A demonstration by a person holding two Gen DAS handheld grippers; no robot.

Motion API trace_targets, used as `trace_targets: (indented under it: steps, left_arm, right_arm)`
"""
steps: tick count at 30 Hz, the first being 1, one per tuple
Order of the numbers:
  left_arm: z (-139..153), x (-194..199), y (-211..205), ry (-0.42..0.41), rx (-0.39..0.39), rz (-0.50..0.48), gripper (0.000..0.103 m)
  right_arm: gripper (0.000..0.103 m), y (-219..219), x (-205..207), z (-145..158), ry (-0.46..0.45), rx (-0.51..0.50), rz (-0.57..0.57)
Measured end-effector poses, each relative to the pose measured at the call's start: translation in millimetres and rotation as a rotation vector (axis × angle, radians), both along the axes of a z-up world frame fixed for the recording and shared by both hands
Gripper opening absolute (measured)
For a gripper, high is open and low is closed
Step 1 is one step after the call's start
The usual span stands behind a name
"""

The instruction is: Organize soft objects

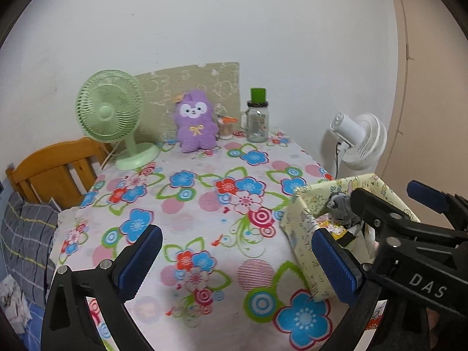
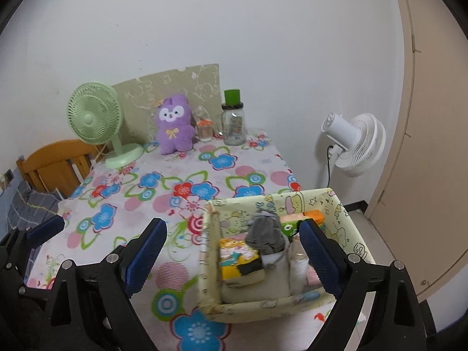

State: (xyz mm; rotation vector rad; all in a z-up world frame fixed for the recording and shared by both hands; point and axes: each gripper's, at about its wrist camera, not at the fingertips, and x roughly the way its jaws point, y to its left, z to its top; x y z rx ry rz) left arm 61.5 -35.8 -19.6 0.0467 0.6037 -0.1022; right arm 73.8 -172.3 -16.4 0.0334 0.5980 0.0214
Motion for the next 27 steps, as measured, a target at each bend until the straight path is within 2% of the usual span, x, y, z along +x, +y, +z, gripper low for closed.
trace_targets:
  steps: [7, 14, 27]
  left_arm:
    - [14.3, -23.0, 35.0, -0.051, -0.019, 0.053, 0.103]
    - [25.4, -42.4, 66.4, -0.095, -0.031, 0.106, 0.103]
    - [40.6, -69.9, 89.8, -0.149, -0.048, 0.143, 0.103]
  right_arm:
    - [0.1, 21.4, -20.4, 17.5, -0.054, -0.003, 0.018]
    - [0.1, 40.6, -36.1, 31.3, -0.1, 0.002, 0.05]
    - [0.103, 52.7, -65.4, 46.9, -0.167, 0.014, 0.059]
